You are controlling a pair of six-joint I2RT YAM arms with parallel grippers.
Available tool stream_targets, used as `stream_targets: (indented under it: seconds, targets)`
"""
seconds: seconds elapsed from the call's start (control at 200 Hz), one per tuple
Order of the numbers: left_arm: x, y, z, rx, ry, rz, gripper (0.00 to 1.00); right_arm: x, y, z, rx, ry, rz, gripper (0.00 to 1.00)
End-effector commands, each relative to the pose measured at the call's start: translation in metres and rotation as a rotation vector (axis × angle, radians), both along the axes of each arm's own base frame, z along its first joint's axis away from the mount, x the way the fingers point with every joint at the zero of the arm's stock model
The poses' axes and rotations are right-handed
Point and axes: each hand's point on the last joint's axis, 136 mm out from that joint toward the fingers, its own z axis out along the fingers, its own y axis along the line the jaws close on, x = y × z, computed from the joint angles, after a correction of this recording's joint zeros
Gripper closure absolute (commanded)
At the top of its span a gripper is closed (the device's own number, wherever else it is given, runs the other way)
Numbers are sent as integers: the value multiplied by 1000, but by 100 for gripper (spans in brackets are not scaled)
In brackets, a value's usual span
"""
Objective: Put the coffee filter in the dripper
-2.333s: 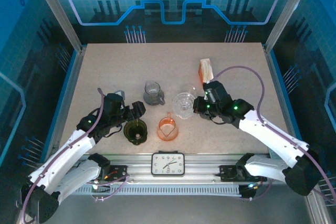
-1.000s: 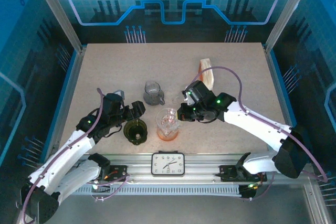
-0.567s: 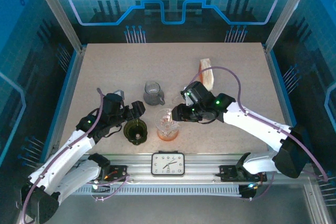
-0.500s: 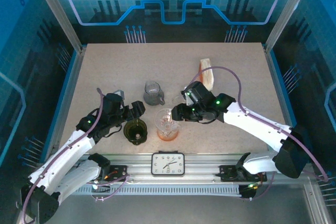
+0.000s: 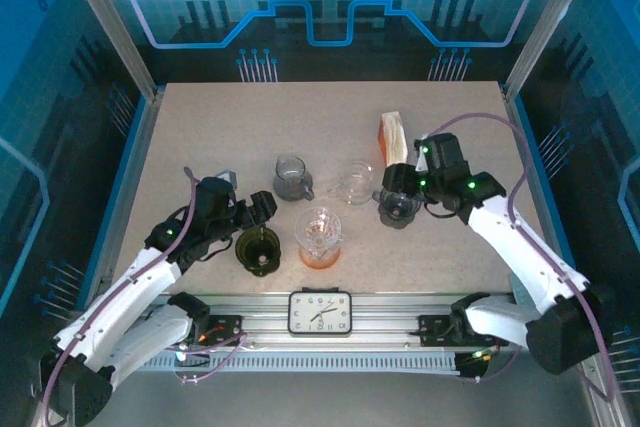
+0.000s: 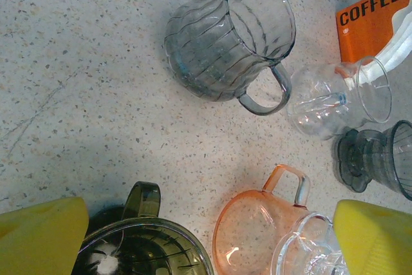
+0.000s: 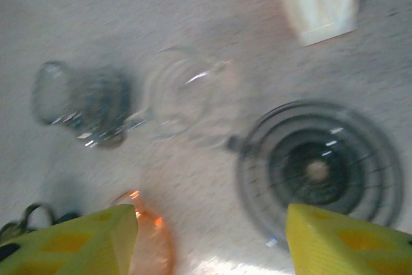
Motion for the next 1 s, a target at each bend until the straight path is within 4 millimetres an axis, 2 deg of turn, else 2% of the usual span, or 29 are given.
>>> stream_targets:
  seconds: [0.0, 0.125, 0.21, 0.39, 0.5, 0.655, 0.825, 0.996]
  targets:
    - [0, -1, 3, -22, 2, 3, 1, 32, -22, -16, -53, -2, -5, 36]
    - [-1, 0, 2, -21, 7, 8, 1, 65, -42, -42, -66, 55, -44, 36]
    - [-1, 1, 1, -20, 11, 9, 1, 83, -45, -56, -45, 95, -41, 37]
    - [0, 1, 1, -19, 11, 14, 1, 95, -39, -81, -13, 157, -23, 46]
    - [1, 0, -1, -21, 13, 14, 1, 89, -31, -91, 32, 171, -14, 51]
    - [3, -1, -5, -19, 24, 11, 1, 69, -16, -99, 73, 191, 14, 53]
    - [3, -1, -8, -19, 30, 11, 1, 44, 1, -100, 110, 196, 35, 55]
    - [2, -1, -9, -23, 32, 11, 1, 31, 18, -90, 122, 173, 56, 53]
